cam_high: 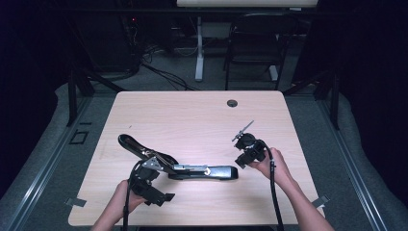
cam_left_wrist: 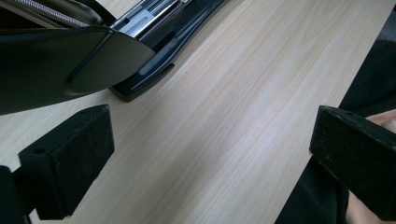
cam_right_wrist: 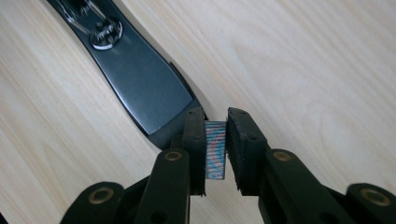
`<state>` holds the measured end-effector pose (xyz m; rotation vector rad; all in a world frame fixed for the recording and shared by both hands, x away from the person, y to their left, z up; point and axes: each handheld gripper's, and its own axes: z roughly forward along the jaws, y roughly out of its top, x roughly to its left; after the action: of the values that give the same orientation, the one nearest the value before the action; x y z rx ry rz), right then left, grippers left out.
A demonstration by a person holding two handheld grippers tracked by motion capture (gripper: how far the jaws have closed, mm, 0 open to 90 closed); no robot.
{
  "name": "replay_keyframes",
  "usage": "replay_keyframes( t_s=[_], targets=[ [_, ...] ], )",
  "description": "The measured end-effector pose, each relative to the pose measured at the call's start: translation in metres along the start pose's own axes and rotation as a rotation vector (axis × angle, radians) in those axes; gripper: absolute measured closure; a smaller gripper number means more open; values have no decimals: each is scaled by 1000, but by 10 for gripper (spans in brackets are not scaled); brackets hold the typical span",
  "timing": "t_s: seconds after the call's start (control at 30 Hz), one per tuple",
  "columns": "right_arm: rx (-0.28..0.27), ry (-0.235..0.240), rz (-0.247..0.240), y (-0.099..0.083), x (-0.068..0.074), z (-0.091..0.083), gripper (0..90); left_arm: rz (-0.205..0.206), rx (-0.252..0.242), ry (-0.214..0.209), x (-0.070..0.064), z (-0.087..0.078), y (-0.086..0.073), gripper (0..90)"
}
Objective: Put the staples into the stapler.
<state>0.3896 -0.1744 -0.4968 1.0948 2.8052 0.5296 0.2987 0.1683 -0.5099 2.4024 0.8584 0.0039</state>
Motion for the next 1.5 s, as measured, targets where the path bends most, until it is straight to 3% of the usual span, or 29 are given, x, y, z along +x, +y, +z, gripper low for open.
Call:
replay_keyframes(
  t_s=[0.6, 0.97, 1.5],
  targets=[
    [-39, 39, -81, 32, 15, 6, 780, -1, 1, 2, 0, 0, 0, 1],
    [-47, 37, -128, 47, 25, 10, 781, -3, -1, -2, 1, 0, 0, 1],
    [-65, 108, -226, 68, 38, 18, 781, -2, 1, -6, 1, 1, 0, 1]
  ],
)
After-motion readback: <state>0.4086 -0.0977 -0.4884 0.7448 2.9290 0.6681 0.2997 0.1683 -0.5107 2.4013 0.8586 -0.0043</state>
